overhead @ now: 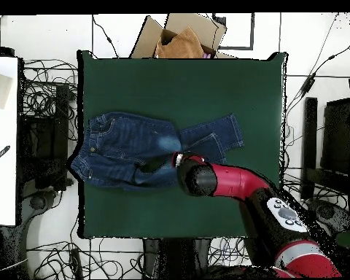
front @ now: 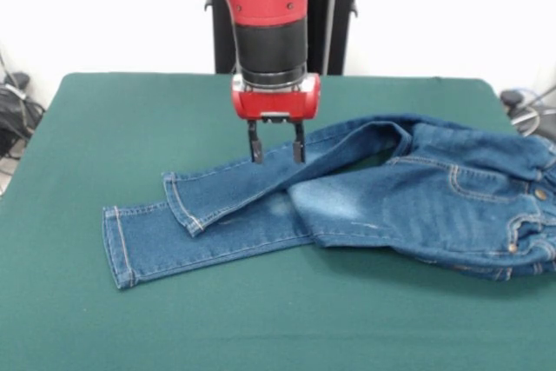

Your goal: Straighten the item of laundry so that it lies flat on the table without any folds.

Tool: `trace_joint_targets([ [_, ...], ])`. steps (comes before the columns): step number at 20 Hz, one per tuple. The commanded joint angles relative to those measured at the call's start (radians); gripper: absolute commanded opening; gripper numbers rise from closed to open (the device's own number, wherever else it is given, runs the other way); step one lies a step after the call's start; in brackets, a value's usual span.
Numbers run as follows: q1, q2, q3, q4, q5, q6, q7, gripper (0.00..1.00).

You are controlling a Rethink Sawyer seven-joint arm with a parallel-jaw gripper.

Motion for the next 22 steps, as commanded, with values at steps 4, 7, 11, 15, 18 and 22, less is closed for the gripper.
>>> trace_joint_targets([
  [4,-0.019,0.065,0.096,-0.083,-0.094,0.068,-0.067,1.0],
  [7,-0.027,0.068,0.094,-0.094,-0.112,0.072,-0.069,1.0],
  [11,-0.009,0.005,0.06,-0.099,-0.126,0.109,-0.064,1.0],
  [15,0.009,-0.036,0.034,-0.1,-0.139,0.135,-0.059,1.0],
  [18,0.009,-0.068,0.027,-0.093,-0.144,0.153,-0.058,1.0],
  [22,0.014,-0.092,0.019,-0.09,-0.149,0.165,-0.05,1.0],
])
